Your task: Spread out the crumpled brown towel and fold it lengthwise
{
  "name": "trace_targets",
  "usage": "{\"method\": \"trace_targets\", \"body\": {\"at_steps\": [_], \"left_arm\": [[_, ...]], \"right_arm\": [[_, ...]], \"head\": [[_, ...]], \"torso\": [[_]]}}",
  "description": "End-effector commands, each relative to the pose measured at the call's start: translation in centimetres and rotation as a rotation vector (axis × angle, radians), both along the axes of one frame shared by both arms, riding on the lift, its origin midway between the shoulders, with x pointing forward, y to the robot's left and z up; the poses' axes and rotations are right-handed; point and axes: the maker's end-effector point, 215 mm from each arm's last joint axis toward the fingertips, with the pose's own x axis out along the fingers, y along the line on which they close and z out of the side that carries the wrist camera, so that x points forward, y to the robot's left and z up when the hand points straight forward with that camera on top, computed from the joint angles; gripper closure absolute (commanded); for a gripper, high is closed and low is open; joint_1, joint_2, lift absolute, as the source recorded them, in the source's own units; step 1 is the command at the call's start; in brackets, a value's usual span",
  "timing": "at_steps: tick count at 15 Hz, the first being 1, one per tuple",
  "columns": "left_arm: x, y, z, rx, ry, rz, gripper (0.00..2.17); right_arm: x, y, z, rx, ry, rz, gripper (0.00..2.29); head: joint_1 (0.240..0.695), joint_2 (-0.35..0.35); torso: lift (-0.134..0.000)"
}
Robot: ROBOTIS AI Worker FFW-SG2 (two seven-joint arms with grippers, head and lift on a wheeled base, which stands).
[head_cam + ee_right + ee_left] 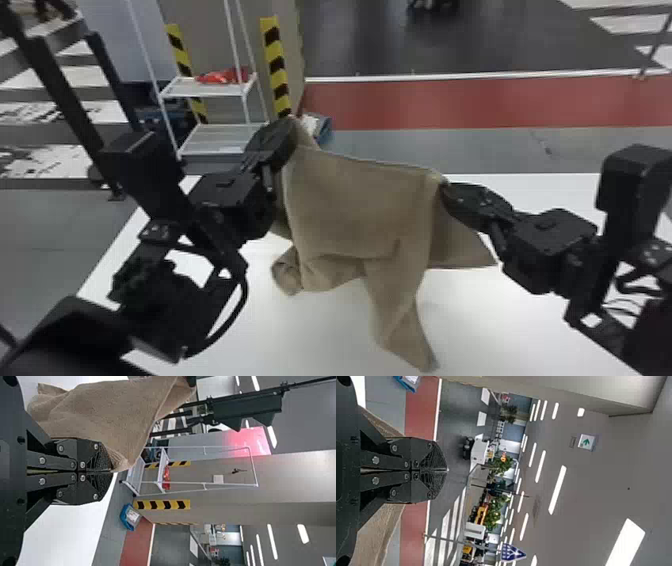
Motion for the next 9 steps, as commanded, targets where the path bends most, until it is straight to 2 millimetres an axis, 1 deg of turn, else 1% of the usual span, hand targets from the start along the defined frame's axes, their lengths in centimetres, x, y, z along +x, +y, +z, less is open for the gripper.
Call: {"method": "trace_targets", "body": {"at_steps": [1,2,3,4,5,7,8,9], "left_arm": [[-0.7,-0.2,0.8,0.005,-0.010,-0.005,1.91],[-0.6,-0.4,0.9,0.008,-0.011,-0.007,1.91],[-0.3,-0.7,0.9,0.010,-0.013,-0.013,1.91],[0.4,-1.1,0.0,0.013,0.003,-0.018,1.91],[1.0,-1.2,-0.8,0.017,0.018,-0.017,1.91],[3.4,-1.0,-3.0,0.028,0.056,-0.006,1.91],[4.9,-1.1,-3.7,0.035,0.066,-0.006,1.91],[6.6,-0.7,-4.1,0.037,0.068,0.001,1.92]], "right_arm": [[0.8,-4.4,1.9,0.022,-0.022,-0.083,1.68],[1.9,-6.1,2.0,0.016,-0.010,-0.120,1.68],[3.6,-8.0,1.2,0.017,0.051,-0.155,1.68],[4.9,-9.0,-0.2,0.013,0.105,-0.175,1.68],[5.6,-9.1,-0.4,0.009,0.108,-0.180,1.68],[7.6,-9.2,-0.5,0.001,0.103,-0.185,1.68],[9.3,-9.4,-0.6,-0.018,0.096,-0.197,1.68],[10.8,-9.7,-0.6,-0.030,0.093,-0.206,1.68]], "head": [[0.597,0.093],[0.583,0.063],[0.576,0.043],[0.568,0.022],[0.563,0.001],[0.565,-0.025],[0.567,-0.031],[0.565,-0.034]], "torso": [[-0.124],[-0.124],[-0.124],[-0.124],[-0.124],[-0.124],[-0.124],[-0.124]]}}
